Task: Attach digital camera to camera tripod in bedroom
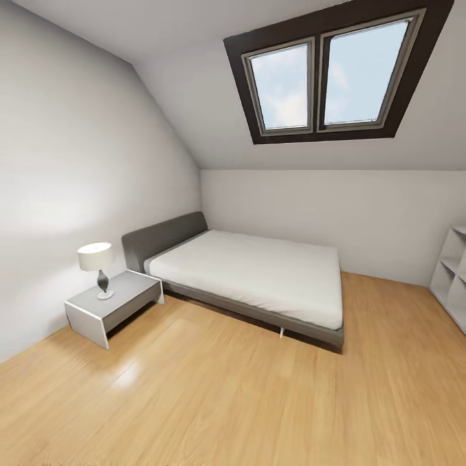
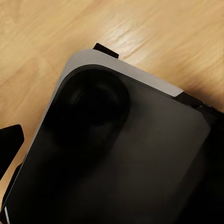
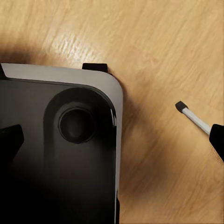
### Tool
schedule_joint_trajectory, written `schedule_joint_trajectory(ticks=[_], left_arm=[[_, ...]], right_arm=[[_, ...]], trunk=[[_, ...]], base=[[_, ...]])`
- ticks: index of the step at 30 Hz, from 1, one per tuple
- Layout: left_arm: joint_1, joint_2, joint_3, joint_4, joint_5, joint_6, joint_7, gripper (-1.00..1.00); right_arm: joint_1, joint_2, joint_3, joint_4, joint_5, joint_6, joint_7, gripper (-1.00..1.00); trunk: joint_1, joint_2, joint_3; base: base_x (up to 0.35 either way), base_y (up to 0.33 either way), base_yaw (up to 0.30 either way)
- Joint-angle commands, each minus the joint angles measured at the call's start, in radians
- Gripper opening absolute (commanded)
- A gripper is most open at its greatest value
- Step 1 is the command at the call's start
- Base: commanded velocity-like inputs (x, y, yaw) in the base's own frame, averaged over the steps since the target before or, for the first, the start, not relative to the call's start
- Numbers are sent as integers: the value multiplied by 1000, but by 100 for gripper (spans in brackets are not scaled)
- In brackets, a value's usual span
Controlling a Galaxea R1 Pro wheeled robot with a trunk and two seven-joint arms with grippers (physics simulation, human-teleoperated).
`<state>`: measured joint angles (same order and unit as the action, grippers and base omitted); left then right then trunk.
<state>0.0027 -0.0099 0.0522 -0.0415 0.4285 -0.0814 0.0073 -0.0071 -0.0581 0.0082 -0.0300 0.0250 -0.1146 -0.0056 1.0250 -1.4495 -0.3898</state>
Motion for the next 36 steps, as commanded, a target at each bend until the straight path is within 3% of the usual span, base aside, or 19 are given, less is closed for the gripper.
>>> schedule_joint_trajectory(ticks=[1, 13, 24, 36], left_arm=[[0, -1, 5, -1, 0, -1, 1, 100], [0, -1, 5, -1, -1, -1, 1, 100], [0, -2, 4, -1, -4, -1, 0, 100], [0, -2, 3, -1, -7, -1, 0, 100]], right_arm=[[-1, 0, 1, 1, 3, -3, -1, 100], [-1, 0, 0, 1, 3, -3, -1, 100], [-1, -19, -1, 1, 1, -3, 1, 100], [-1, -23, -1, 1, 1, -3, 2, 100]], trunk=[[0, 0, -1], [0, 0, -1], [0, 0, -1], [0, 0, -1]], base=[[0, 0, 270], [0, 0, 233], [11, -14, 32], [116, -203, 1]])
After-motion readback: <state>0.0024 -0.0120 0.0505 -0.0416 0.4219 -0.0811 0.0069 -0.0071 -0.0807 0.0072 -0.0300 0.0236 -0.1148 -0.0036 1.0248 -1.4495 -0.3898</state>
